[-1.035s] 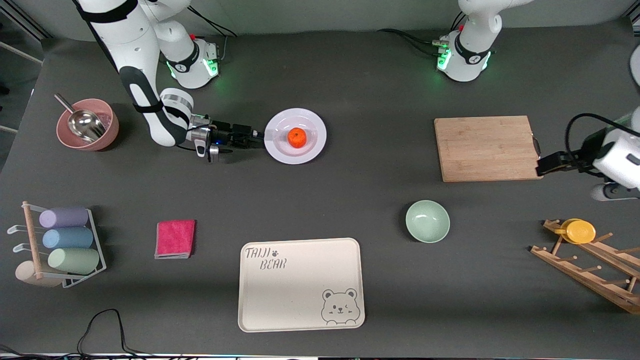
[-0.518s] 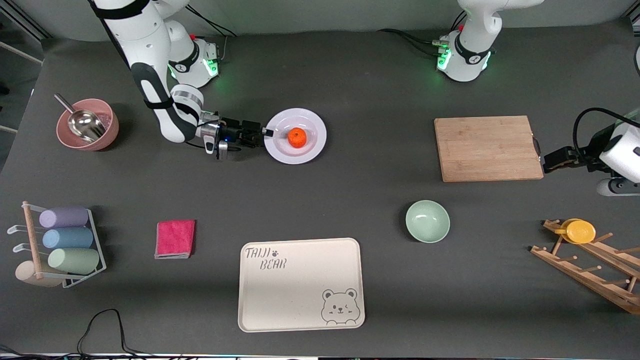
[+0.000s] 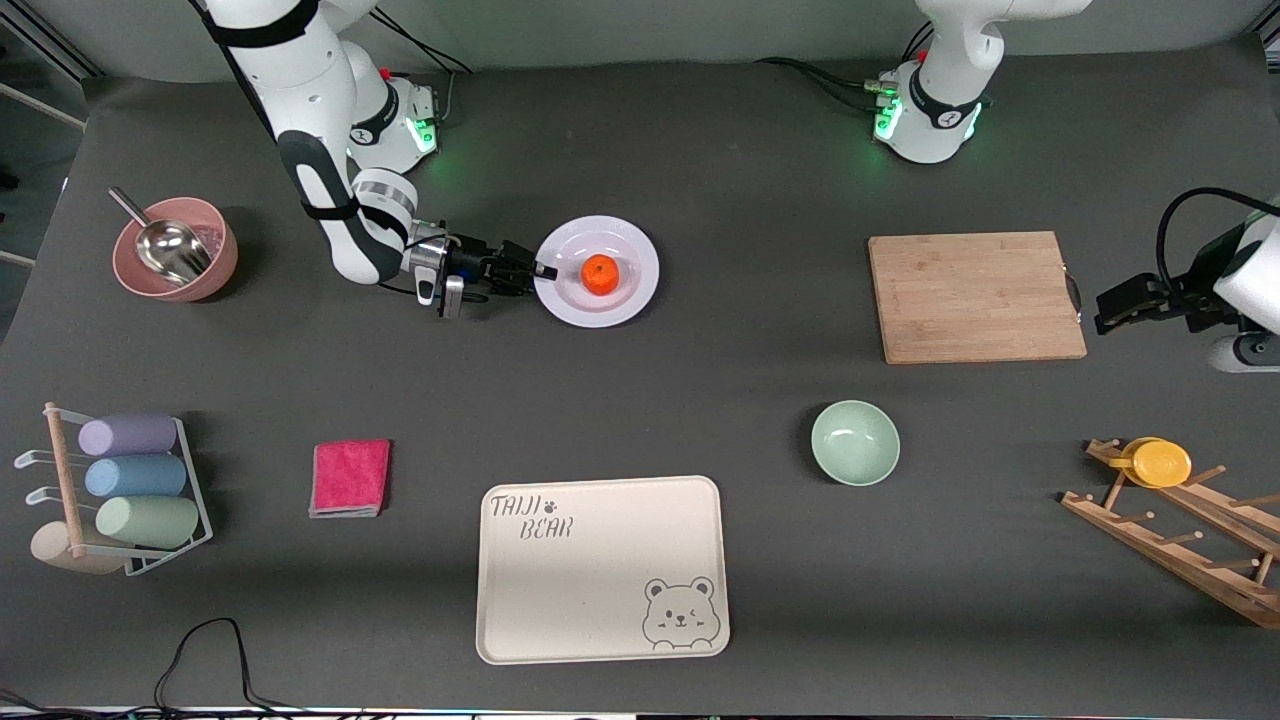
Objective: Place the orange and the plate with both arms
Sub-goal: 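Grasp the white plate rim with the right gripper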
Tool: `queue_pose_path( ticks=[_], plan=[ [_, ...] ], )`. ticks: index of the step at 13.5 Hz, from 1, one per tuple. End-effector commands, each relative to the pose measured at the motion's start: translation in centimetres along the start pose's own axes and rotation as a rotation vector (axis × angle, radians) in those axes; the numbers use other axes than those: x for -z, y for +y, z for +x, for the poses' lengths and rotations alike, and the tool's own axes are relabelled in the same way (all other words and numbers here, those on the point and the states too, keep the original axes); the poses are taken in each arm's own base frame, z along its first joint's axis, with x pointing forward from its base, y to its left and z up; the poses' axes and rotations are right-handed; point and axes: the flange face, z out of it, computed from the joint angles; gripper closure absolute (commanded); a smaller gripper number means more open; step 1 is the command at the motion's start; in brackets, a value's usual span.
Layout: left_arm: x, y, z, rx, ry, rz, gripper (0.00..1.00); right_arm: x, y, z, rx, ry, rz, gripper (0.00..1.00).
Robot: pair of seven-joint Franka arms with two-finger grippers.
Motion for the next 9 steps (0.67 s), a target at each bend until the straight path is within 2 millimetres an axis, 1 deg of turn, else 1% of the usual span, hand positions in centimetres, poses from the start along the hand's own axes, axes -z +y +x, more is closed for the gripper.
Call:
queue_pose_path(
  ticks=[1,2,4,5,7,8,9],
  plan=[
    [1.1,1.3,-0.4,-0.036,-0.002,-0.010,0.00,-0.3,0.7,-0.5,0.023,0.016,-0.016,1.00],
    [1.1,1.5,-0.5,-0.039,0.000,-0.012,0.00,-0.3,0.7,-0.4,0.025,0.041,-0.016,1.00],
    [1.5,1.4,-0.3,-0.038,0.010,-0.014,0.00,-0.4,1.7,-0.7,0.006,0.049,-0.022,1.00],
    [1.6,1.4,-0.3,-0.038,0.011,-0.014,0.00,-0.5,1.8,-0.8,-0.020,0.052,-0.007,1.00],
    [1.6,1.2,-0.3,-0.033,0.011,-0.015,0.00,-0.9,1.2,-0.5,-0.154,0.052,0.055,1.00],
    [1.5,1.1,-0.2,-0.032,0.009,-0.017,0.00,-1.1,0.8,-0.1,-0.205,0.050,0.079,1.00],
    [1.6,1.1,-0.3,-0.032,0.011,-0.015,0.00,-1.1,0.5,0.8,-0.228,0.058,0.090,1.00]
  ],
)
